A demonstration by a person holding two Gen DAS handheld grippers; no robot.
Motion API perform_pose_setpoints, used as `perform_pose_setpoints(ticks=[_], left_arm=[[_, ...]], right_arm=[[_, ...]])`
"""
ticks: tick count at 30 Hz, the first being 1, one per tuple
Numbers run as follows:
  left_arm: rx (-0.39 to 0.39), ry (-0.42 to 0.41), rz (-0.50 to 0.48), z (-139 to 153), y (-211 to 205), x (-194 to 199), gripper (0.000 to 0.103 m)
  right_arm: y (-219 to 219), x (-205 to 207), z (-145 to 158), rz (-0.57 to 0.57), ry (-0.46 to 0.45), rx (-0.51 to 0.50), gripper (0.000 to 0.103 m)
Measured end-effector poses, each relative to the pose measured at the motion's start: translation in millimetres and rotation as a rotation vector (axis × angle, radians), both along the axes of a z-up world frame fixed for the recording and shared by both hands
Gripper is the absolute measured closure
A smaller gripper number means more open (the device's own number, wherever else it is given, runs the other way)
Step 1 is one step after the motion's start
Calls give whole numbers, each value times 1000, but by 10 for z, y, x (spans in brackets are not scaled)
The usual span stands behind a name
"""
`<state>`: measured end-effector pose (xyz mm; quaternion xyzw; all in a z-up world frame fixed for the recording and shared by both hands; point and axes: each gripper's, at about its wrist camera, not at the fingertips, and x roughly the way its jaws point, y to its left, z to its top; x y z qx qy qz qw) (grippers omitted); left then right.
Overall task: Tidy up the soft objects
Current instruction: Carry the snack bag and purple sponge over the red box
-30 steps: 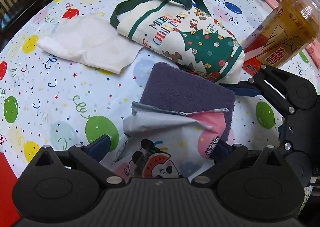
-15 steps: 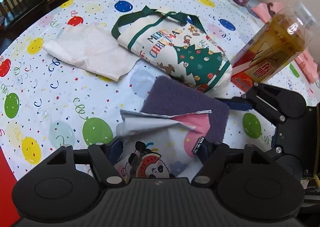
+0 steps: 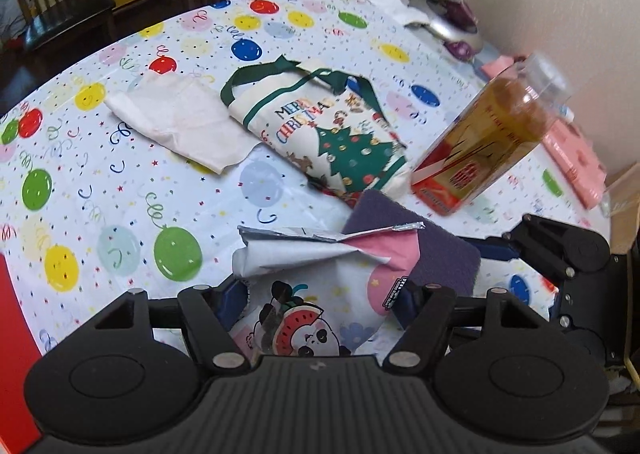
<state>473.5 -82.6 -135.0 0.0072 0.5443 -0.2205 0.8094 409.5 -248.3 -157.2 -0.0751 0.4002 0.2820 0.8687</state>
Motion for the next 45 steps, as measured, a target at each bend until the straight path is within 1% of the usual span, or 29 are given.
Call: perform_pose_setpoints(ticks=[4,7,13,17,22,27,32,39,45], left_arm=[[-35,-24,10,130,-11,-147,32],[-35,-59,18,249,-27,-254,32],[-94,-88,94,515,144,-462,32],[-133,-80,147,697,314,-623,32],[-163,-123,200,938,565,-861,32],[-174,-160,264,1165,933,-1094,32],[-170,-181,320,1320,1352,-1315,32],[-124,-203,401,1451,1974,-1555,32],[-74,-205,461,1484,2476,-1679,32]], right_arm=[[-77,-119,194,-4,-5,12,33],[-140,-180,322,-26,-15,26,33],[-203,-270,626,-50,-32,58,33],[-146,-343,840,-30,-59,65,33],[10,-400,1119,16,-82,102,33],[268,-412,1356,73,-100,135,33],[617,-407,1474,125,-102,155,33],[1205,-477,1554,202,-110,154,33],[1676,-465,1561,219,-82,167,33]])
